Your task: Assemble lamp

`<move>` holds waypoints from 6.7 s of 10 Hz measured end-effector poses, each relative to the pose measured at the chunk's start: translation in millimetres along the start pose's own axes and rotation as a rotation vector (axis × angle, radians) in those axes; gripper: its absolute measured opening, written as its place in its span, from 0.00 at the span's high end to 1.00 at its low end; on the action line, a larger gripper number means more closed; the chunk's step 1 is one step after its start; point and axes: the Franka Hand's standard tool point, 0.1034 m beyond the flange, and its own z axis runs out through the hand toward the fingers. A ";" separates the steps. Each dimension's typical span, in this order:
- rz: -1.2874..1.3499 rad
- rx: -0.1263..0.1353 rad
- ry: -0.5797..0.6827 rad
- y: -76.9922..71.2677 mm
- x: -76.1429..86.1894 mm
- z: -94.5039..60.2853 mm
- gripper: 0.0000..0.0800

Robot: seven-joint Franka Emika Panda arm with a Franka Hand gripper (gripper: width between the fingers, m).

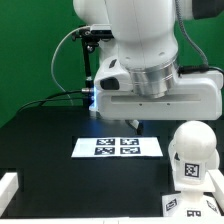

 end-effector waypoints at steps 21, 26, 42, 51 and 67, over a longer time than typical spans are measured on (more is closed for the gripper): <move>0.097 -0.051 -0.036 -33.2 -7.8 39.0 0.13; 0.102 -0.069 -0.042 -42.2 -12.2 39.7 0.13; 0.112 -0.086 -0.063 -31.7 -17.2 64.3 0.95; -0.028 -0.029 -0.003 -8.7 -27.3 -10.2 0.95; -0.893 -0.151 0.077 69.4 -15.1 -26.6 0.95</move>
Offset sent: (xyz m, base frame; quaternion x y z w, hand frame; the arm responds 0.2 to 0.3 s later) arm -0.0086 0.0087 -0.0189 0.0070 -0.0738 -0.0031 0.9972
